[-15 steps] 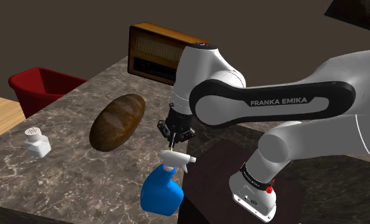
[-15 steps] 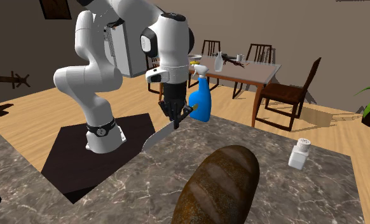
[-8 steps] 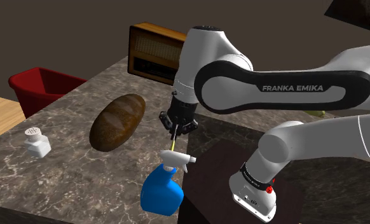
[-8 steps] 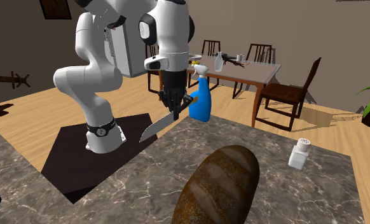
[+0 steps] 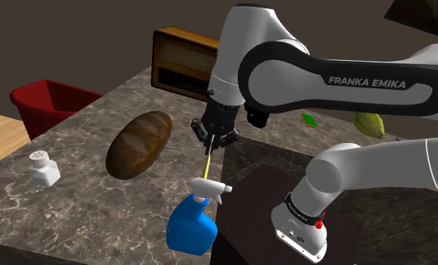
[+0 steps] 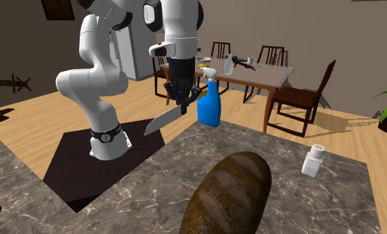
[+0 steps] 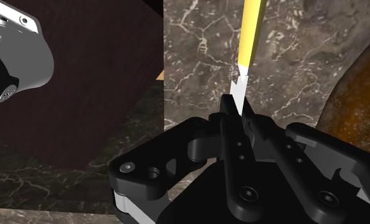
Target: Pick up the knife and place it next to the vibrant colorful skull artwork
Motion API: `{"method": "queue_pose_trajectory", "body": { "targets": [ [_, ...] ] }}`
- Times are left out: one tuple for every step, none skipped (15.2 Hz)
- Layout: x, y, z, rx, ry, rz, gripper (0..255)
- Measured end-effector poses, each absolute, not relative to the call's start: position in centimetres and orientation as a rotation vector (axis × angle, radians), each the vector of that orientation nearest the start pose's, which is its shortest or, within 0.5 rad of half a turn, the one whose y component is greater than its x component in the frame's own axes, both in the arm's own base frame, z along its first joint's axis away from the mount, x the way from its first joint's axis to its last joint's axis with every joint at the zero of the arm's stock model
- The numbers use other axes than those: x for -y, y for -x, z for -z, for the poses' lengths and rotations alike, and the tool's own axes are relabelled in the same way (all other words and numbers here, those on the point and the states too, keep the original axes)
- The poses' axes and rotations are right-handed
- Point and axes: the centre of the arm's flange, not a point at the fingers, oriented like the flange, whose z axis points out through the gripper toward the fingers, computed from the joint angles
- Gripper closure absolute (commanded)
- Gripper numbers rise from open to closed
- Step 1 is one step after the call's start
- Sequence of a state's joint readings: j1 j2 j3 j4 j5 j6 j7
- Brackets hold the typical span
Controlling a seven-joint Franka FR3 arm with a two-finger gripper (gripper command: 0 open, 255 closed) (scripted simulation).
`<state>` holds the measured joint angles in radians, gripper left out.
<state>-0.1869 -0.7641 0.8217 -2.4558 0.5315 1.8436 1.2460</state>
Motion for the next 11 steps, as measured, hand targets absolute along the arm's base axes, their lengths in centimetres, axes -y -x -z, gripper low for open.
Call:
{"method": "queue_pose_trajectory", "body": {
  "targets": [
    [-28.0, -27.8, -46.7, -1.407, 2.817, 0.033, 255],
    [-28.0, -27.8, -47.3, -1.407, 2.817, 0.033, 255],
    [-28.0, -27.7, -47.8, -1.407, 2.817, 0.033, 255],
    [-28.0, -27.7, -48.3, -1.407, 2.818, 0.033, 255],
    [-28.1, -27.6, -48.8, -1.407, 2.818, 0.033, 255],
    [-28.1, -27.5, -49.4, -1.407, 2.818, 0.033, 255],
    [-28.0, -27.6, -49.9, -1.407, 2.818, 0.033, 255],
    [-28.1, -27.6, -50.4, -1.407, 2.818, 0.033, 255],
    [-28.1, -27.6, -51.0, -1.407, 2.818, 0.033, 255],
    [-28.0, -27.7, -51.5, -1.407, 2.818, 0.033, 255],
    [-28.0, -27.7, -52.0, -1.407, 2.818, 0.032, 255]
  ]
}}
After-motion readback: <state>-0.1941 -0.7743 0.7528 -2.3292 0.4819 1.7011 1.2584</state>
